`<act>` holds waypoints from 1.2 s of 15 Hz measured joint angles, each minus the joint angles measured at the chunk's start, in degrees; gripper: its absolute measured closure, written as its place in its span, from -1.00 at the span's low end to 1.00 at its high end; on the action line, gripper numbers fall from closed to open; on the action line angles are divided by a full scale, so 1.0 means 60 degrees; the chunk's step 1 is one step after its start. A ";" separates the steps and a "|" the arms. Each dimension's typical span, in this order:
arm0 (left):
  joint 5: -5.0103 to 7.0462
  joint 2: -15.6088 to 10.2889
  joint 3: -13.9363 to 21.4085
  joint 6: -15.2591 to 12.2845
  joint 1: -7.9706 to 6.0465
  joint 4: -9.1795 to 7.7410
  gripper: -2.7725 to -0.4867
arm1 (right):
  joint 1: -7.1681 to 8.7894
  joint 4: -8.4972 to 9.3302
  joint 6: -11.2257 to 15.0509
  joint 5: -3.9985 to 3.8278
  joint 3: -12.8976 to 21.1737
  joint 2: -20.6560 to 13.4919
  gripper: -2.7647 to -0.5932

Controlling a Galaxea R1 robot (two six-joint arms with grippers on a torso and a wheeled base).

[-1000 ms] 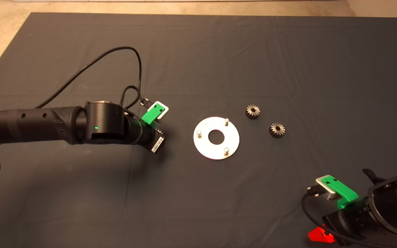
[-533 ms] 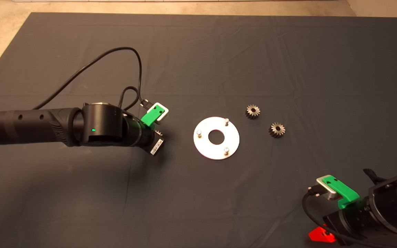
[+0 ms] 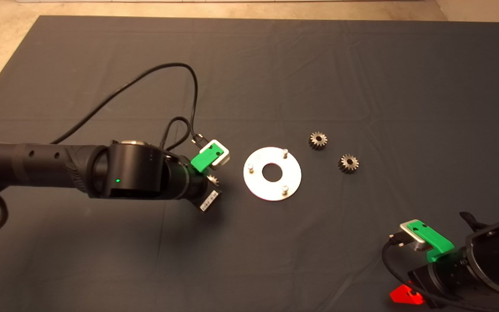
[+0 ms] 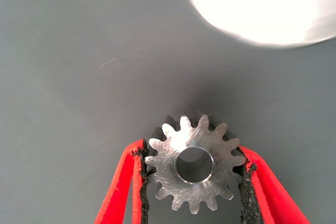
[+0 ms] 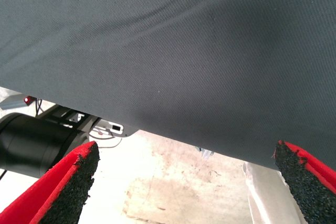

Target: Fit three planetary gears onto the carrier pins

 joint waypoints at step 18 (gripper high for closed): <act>0.0786 0.1607 -0.1475 0.0230 -0.0845 -0.0250 0.71 | 0.0000 0.0000 -0.0388 0.0000 0.0000 -0.0394 -0.75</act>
